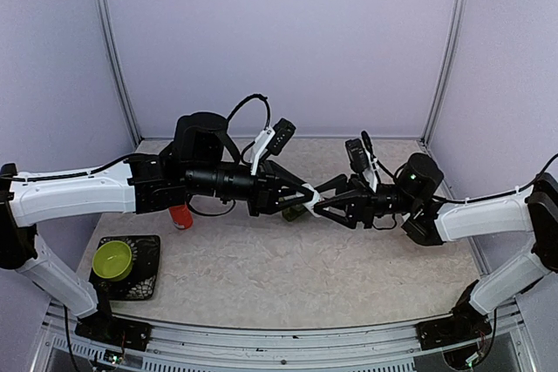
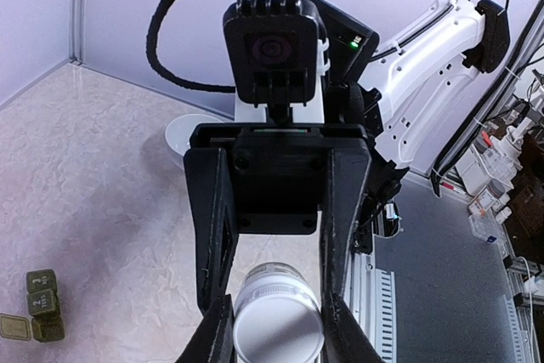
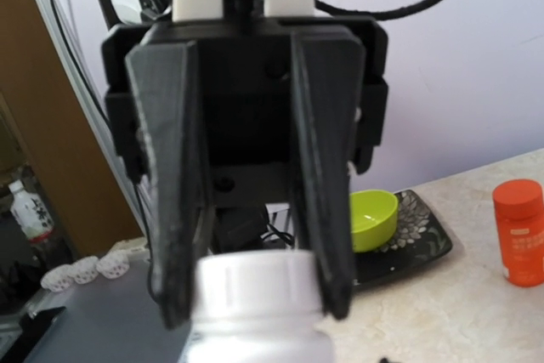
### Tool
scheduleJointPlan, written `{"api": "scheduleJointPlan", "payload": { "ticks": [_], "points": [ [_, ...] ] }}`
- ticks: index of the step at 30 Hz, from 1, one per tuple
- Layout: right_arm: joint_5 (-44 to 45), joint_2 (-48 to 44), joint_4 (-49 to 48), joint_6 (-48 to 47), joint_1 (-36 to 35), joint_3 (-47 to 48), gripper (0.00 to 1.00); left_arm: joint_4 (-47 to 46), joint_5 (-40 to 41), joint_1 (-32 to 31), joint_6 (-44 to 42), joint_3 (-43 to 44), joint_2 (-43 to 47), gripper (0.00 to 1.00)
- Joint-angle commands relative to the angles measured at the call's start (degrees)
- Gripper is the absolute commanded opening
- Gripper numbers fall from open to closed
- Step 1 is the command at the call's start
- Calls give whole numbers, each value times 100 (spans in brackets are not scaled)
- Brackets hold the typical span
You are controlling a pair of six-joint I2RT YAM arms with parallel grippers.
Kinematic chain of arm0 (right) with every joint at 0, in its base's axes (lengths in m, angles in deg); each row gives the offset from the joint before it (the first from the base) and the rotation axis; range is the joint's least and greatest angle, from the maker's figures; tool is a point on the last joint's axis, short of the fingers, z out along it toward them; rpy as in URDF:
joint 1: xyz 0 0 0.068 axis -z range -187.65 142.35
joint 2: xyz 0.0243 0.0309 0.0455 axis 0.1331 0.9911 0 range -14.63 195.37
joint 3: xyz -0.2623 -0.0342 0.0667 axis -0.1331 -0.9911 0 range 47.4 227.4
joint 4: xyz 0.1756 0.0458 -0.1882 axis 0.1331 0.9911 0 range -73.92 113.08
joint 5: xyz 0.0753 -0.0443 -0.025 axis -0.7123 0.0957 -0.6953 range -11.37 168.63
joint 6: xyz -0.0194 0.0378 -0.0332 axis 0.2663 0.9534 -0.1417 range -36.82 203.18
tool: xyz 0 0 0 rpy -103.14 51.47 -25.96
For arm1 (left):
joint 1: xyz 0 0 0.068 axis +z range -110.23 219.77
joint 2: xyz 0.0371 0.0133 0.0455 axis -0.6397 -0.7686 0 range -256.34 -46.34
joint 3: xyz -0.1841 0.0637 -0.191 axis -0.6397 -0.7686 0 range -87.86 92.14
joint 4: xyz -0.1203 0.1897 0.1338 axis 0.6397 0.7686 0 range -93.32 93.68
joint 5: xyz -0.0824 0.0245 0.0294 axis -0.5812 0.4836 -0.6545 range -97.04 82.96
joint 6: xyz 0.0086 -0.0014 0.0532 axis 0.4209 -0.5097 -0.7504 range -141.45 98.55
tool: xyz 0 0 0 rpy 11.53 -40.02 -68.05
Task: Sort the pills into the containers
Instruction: Pass from the left arm to the right
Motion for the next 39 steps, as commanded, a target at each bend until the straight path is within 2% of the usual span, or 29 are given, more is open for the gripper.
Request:
{"api": "scheduleJointPlan", "payload": {
  "ticks": [1,8,12,21,24,29,32,36,39],
  "points": [
    [-83,156,-296,161,-79,23,48,-205,69,-36,12,63,55,11],
    [87,141,-35,-49,-94,13,40,-185,464,-45,204,52,48,11],
    [561,-112,352,-423,-97,-80,31,-145,688,-54,427,47,9,11],
    [1636,-753,1306,-1401,-160,-191,20,60,1015,-80,955,147,-191,11],
    [2231,-1005,1672,-1788,-269,-220,20,205,1137,-80,1381,302,-301,27],
    [3313,-1354,1997,-2236,-396,-357,18,190,1042,-95,2111,399,-427,35],
    [3276,-1444,1985,-2301,-397,-414,18,115,1066,-153,2129,393,-368,51],
    [2808,-1502,1781,-2178,-394,-493,17,-119,1205,-164,1833,204,-46,72],
    [2480,-1477,1665,-2032,-396,-492,17,-456,1216,-168,1532,33,201,92]
  ]
}}
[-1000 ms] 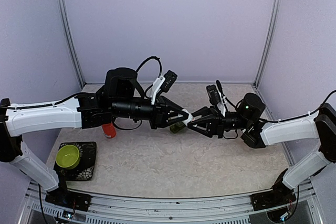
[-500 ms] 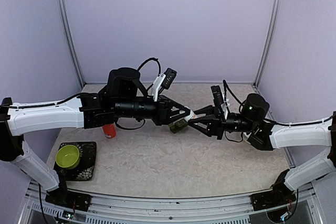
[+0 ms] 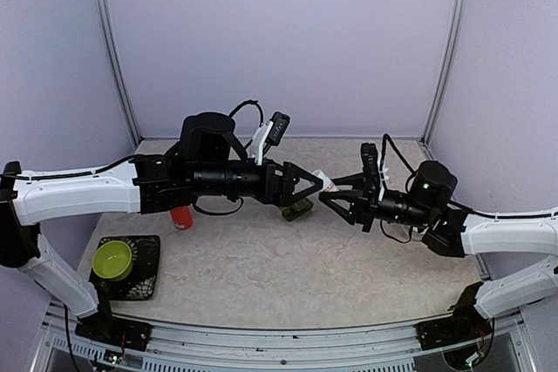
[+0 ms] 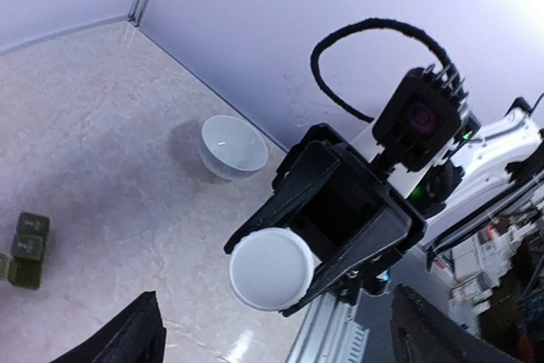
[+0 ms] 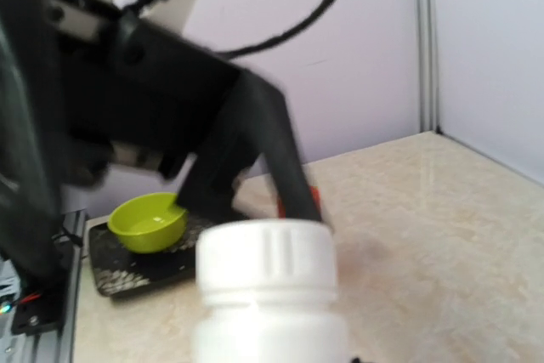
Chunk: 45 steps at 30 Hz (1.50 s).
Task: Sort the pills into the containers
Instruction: Pass from the left arm to the right, then unscrew the lid of the pill bottle from the pill bottle.
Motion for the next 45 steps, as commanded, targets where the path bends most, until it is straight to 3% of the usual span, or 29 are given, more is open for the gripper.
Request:
{"api": "scheduleJointPlan", "payload": {
  "ticks": [1,7,21,45],
  "points": [
    [-441,-51,-221,133,-3,-32,17,-569,119,-35,-415,-225,468,98],
    [-975,107,-554,475,-25,73,16,-946,-347,-31,-627,-87,274,99],
    [-1206,689,-1091,848,-259,368,17,-1564,-983,-138,-559,154,-239,99],
    [231,311,-800,775,-226,121,16,-1437,-768,-274,-722,-47,-48,97]
  ]
}}
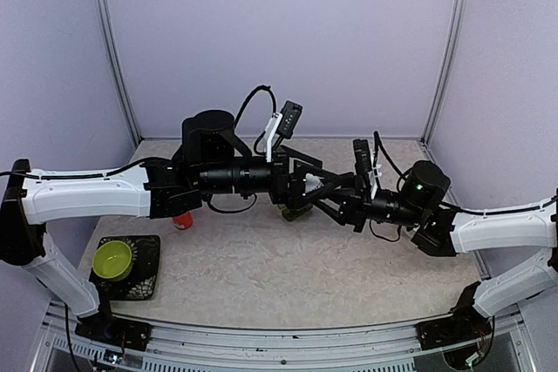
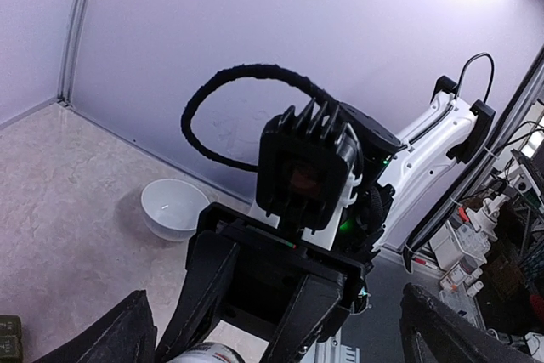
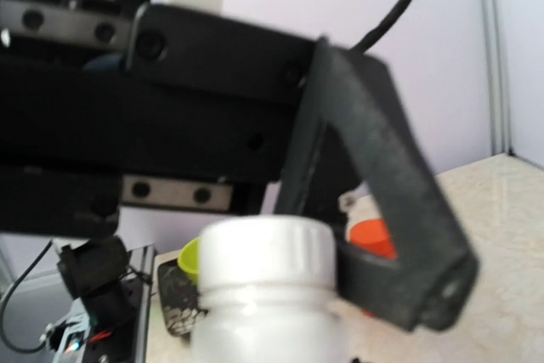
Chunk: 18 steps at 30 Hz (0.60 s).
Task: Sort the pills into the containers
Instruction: Unscrew the lid of the pill bottle from the pill bottle.
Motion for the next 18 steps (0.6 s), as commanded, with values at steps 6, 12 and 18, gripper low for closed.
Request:
{"api": "scheduleJointPlan", "payload": {
  "ticks": [6,12,18],
  "points": [
    [658,-429,180,-108,126,-130,16,76,-3,-108,-116,-68,264,97],
    [695,-654,293,-140,283,-213,16,216,111,-113,-156,-118,411,97],
    [538,-787,388,-250,343,-218,16,214,280,-112,-156,-228,546,97]
  ]
}}
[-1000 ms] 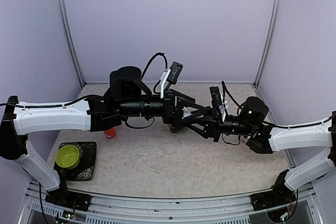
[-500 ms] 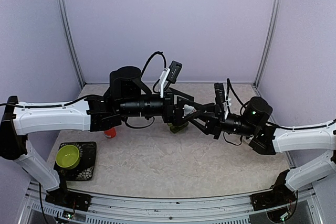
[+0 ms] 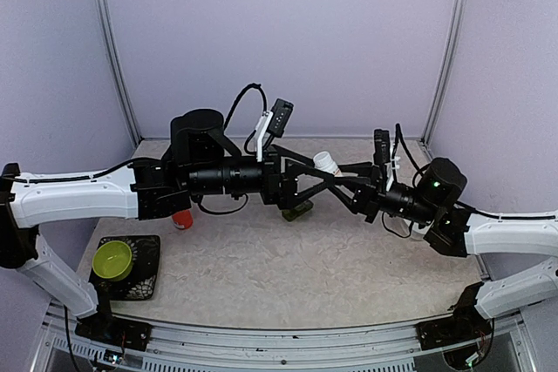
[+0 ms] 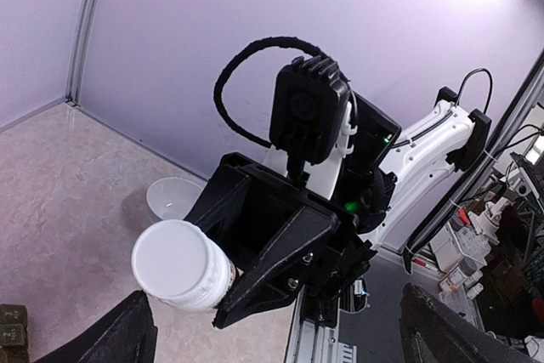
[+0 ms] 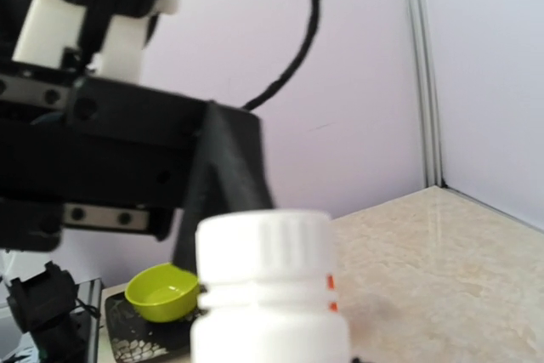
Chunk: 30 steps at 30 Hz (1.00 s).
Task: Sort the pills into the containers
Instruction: Unscrew the lid of the pill bottle from the pill bottle, then open the lid of the pill bottle.
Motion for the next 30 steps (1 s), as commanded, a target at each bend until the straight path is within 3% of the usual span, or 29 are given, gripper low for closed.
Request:
{"api": "scheduleJointPlan", "payload": {
  "ticks": [1,12,15,30],
  "points": [
    [-18,-132,116,-109,74,-64,16,19,121,-80,-88,-77,193,97],
    [-668,-147,-156,-41,73,-129,16,308,1032,-81,-344,111,60,99],
    [-745,-168,-94,-57,66,-126,17,425,1182,-82,-430,187,34,95],
    [-862,-141,7,-127,71,-156,17,313,140,-37,-450,388,-195,68]
  ]
}}
